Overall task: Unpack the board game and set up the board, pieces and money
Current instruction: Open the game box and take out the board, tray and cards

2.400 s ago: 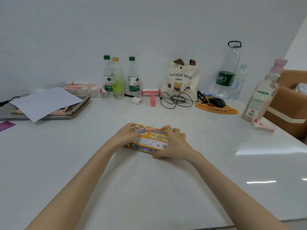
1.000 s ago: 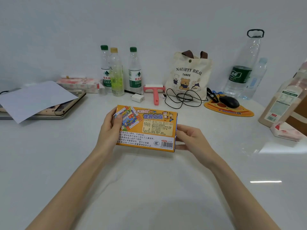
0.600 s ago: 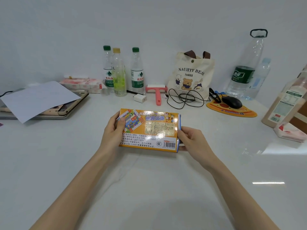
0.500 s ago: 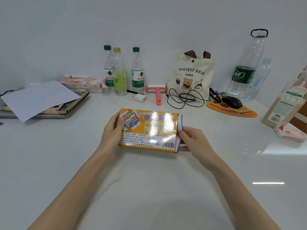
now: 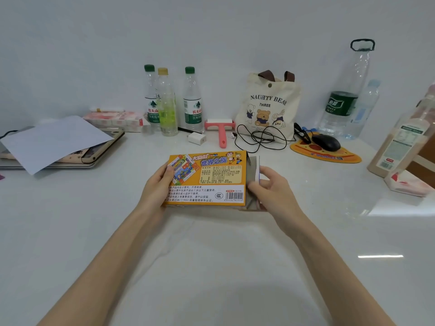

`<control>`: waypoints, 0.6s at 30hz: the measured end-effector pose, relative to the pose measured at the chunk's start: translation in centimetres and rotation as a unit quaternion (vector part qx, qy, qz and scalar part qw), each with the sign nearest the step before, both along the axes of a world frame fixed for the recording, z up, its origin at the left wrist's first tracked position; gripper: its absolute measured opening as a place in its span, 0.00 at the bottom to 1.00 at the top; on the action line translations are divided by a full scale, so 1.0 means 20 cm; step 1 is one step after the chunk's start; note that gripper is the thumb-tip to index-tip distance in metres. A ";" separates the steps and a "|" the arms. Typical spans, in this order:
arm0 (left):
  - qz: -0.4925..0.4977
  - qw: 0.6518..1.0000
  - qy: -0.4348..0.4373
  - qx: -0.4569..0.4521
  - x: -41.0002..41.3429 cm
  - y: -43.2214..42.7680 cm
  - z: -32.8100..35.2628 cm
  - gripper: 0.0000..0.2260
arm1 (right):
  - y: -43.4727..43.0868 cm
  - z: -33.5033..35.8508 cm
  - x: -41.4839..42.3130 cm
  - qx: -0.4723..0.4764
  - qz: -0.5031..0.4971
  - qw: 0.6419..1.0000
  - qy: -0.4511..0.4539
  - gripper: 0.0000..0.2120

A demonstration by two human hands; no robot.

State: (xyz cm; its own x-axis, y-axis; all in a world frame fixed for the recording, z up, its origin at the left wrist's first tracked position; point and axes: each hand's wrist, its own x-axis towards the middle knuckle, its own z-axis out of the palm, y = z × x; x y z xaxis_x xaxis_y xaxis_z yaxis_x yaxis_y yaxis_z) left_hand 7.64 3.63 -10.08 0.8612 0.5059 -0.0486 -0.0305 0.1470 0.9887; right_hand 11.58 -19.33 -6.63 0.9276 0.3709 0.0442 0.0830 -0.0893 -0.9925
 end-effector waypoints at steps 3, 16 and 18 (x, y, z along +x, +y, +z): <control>-0.005 1.000 0.011 -0.010 0.00 -0.03 0.00 0.11 | 0.01 0.03 -0.01 0.039 -0.020 0.999 -0.019 0.12; -0.169 0.921 -0.112 0.332 -0.03 -0.13 0.02 0.49 | 0.05 0.33 -0.06 0.012 0.069 0.981 -0.179 0.08; -0.156 0.928 -0.120 0.315 -0.03 -0.14 0.01 0.56 | 0.05 0.34 -0.07 0.032 0.101 0.985 -0.138 0.07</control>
State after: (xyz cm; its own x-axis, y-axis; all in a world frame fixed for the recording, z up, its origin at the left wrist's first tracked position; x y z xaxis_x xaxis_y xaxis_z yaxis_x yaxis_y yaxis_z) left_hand 6.95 0.80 -9.89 0.9187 0.0932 0.3839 -0.3133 -0.4202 0.8516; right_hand 10.21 -18.36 0.27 0.7854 0.5343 0.3126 0.3594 0.0177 -0.9330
